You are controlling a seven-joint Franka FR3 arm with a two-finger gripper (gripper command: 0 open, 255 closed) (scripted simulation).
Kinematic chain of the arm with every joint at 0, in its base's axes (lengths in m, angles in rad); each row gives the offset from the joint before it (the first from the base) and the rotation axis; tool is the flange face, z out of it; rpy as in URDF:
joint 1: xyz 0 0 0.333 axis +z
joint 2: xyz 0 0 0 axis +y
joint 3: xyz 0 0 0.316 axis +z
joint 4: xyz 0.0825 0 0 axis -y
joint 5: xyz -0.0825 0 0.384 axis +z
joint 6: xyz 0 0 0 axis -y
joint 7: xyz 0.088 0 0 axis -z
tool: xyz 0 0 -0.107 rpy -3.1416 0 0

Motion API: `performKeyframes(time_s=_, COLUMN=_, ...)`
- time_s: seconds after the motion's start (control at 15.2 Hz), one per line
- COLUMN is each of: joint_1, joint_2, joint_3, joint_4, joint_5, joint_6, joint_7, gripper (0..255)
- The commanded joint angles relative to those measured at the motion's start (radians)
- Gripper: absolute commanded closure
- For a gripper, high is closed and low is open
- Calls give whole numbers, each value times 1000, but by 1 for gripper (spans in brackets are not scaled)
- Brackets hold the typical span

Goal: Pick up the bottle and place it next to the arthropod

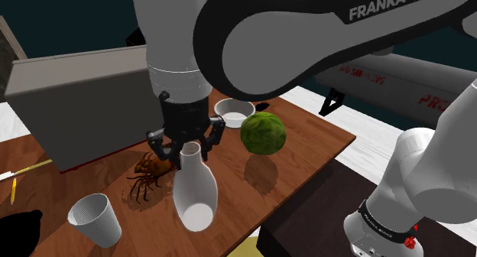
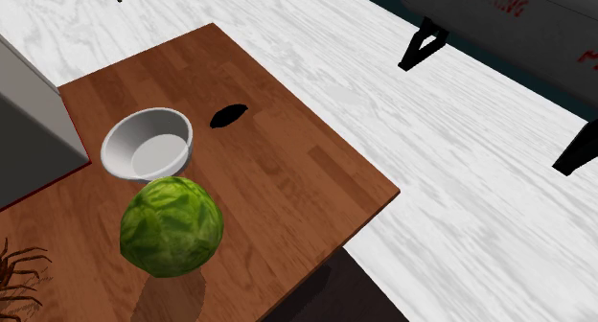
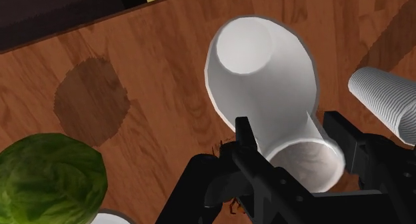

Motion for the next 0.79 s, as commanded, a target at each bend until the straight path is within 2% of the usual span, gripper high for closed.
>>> performKeyframes(time_s=0.0, joint_1=1, joint_2=3, joint_3=1, joint_4=-28, joint_5=-2, joint_6=31, joint_7=3, gripper=255)
performKeyframes(time_s=0.73, joint_1=3, joint_2=42, joint_3=8, joint_4=-138, joint_5=-25, joint_6=175, joint_7=26, gripper=255)
